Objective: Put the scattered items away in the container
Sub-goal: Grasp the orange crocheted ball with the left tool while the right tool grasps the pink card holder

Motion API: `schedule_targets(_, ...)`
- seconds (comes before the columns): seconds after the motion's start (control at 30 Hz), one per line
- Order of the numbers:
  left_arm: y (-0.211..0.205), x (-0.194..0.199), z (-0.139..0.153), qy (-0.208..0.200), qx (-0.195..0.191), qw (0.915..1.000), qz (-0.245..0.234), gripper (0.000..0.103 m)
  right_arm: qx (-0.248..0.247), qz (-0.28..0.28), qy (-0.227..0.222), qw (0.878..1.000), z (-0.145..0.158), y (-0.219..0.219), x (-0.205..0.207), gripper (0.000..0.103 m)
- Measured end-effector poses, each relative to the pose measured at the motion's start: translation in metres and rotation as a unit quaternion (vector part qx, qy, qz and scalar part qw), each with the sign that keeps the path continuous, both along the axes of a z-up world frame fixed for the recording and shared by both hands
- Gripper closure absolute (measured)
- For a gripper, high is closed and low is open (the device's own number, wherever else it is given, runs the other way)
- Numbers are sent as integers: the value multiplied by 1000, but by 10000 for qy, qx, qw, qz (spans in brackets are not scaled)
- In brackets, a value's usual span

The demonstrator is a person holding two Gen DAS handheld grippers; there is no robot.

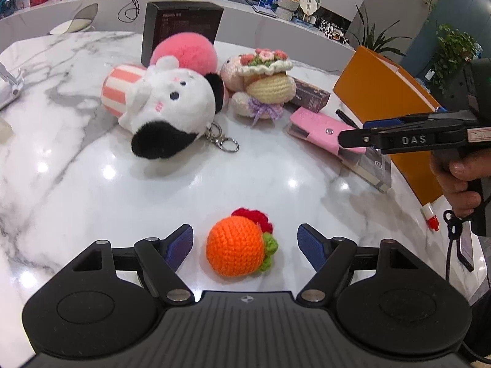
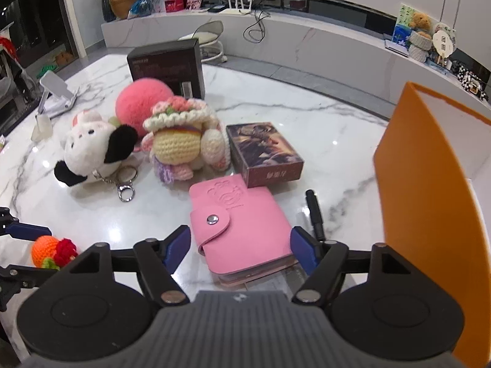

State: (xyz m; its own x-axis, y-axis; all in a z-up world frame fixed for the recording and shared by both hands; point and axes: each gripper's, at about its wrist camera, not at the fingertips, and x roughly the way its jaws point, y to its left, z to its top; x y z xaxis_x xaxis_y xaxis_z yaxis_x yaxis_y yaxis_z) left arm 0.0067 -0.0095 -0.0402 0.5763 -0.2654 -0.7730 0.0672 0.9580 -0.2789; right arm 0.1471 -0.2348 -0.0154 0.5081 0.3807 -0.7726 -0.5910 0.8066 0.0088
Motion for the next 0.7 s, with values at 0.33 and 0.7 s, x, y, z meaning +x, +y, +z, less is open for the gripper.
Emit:
schedule_targets(0.33,5,-1,-4,-22,-86,9999,-99,14,-292,171,-130,9993,-13,14,10,16)
schedule_targets(0.7,-3,-1,-5,-128,207,9993,-298,14,-518,547,198,9970,-30,27,18,21)
